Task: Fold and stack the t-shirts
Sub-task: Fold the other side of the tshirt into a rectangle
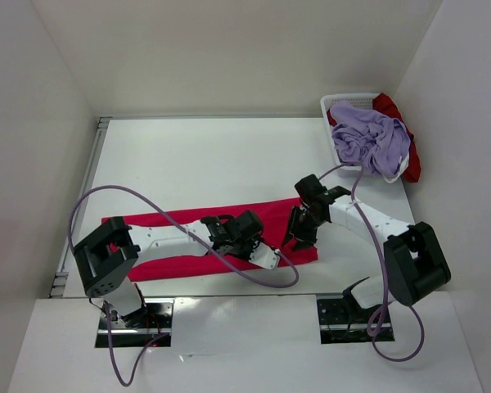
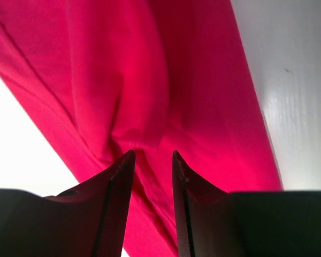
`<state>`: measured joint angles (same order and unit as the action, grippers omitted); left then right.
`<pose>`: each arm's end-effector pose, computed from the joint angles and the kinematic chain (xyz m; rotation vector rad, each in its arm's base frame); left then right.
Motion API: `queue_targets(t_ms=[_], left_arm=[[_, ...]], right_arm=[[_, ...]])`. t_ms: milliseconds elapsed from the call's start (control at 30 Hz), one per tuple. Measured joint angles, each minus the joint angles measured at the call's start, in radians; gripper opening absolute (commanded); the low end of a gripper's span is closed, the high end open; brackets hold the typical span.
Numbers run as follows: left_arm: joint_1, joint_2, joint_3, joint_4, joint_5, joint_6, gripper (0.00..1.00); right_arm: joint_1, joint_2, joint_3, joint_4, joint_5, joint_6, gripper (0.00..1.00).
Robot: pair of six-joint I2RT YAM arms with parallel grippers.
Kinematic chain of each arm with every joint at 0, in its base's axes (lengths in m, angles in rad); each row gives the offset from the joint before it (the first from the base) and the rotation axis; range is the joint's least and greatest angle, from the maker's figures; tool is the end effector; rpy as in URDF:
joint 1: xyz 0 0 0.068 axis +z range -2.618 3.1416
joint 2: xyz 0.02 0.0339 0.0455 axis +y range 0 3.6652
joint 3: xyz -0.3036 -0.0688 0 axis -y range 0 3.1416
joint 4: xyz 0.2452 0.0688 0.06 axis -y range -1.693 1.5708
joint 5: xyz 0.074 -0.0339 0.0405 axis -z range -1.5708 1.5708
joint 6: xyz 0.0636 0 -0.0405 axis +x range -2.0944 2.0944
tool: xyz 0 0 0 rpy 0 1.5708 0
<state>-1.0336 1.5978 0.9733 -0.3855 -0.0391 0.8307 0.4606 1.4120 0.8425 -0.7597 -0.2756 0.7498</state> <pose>0.1737 -0.2868 0.2058 2.0626 1.5495 -0.0251 0.2102 0.1236 0.2003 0.3886 3.0249 0.5584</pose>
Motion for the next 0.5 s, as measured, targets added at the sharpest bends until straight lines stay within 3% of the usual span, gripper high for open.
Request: queue_targets(t_ms=[233, 500], left_arm=[[0.000, 0.062, 0.000, 0.037, 0.001, 0.009, 0.39], [0.000, 0.069, -0.006, 0.064, -0.026, 0.029, 0.28]], right_arm=[[0.000, -0.011, -0.002, 0.002, 0.003, 0.004, 0.47], [0.000, -0.032, -0.010, 0.005, 0.008, 0.005, 0.47]])
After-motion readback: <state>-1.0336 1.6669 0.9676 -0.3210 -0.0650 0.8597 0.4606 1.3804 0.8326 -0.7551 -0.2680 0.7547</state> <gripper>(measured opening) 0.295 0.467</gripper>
